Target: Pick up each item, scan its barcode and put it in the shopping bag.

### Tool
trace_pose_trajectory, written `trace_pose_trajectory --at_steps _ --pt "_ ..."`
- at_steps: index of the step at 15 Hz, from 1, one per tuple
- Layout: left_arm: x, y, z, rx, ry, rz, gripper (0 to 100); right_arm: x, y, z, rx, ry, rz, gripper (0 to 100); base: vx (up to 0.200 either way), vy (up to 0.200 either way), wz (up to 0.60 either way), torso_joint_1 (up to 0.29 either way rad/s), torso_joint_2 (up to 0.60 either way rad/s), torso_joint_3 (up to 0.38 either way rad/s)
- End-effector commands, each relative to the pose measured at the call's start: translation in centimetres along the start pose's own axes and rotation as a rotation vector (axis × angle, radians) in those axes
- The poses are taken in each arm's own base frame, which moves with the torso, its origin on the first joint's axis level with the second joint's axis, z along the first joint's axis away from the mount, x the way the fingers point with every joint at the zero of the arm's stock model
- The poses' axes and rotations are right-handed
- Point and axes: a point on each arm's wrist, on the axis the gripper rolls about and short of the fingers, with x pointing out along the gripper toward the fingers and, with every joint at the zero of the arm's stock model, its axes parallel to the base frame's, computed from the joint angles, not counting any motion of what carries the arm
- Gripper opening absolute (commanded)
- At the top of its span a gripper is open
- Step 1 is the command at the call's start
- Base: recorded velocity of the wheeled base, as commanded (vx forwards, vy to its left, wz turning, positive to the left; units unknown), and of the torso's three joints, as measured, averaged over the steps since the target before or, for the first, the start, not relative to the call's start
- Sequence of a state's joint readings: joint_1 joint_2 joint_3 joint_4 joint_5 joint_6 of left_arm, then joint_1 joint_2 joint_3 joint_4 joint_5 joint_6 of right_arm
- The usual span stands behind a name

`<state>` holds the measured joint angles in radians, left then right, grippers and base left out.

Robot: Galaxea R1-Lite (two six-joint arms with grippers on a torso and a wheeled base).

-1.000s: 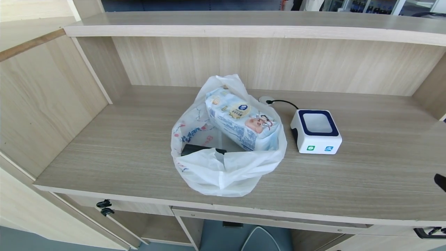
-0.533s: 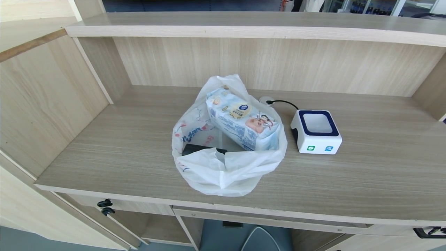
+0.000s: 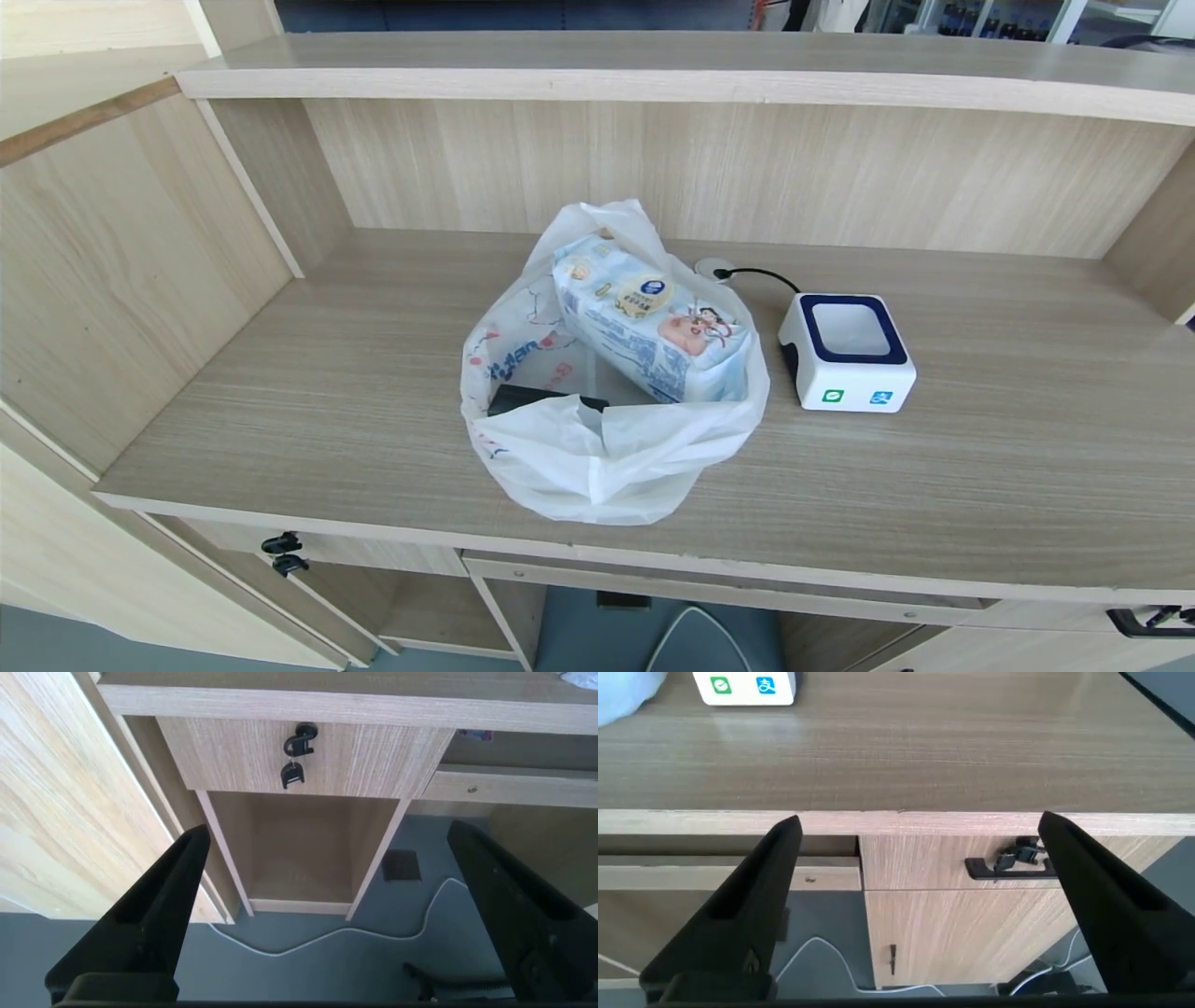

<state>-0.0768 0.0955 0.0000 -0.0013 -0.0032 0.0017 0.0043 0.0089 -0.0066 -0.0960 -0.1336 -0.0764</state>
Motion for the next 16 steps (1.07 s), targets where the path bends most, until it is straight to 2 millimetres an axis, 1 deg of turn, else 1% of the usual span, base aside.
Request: trace_pose_trajectory --at_steps 1,16 --pt "0.00 0.00 0.00 0.000 -0.001 0.000 100 -0.04 0.01 -0.19 0.000 -0.003 -0.001 100 0.000 0.000 0.00 0.000 0.00 0.000" --pt "0.00 0.00 0.00 0.000 -0.001 0.000 100 -0.04 0.01 -0.19 0.002 -0.003 -0.001 100 0.000 0.000 0.00 0.000 0.00 0.000"
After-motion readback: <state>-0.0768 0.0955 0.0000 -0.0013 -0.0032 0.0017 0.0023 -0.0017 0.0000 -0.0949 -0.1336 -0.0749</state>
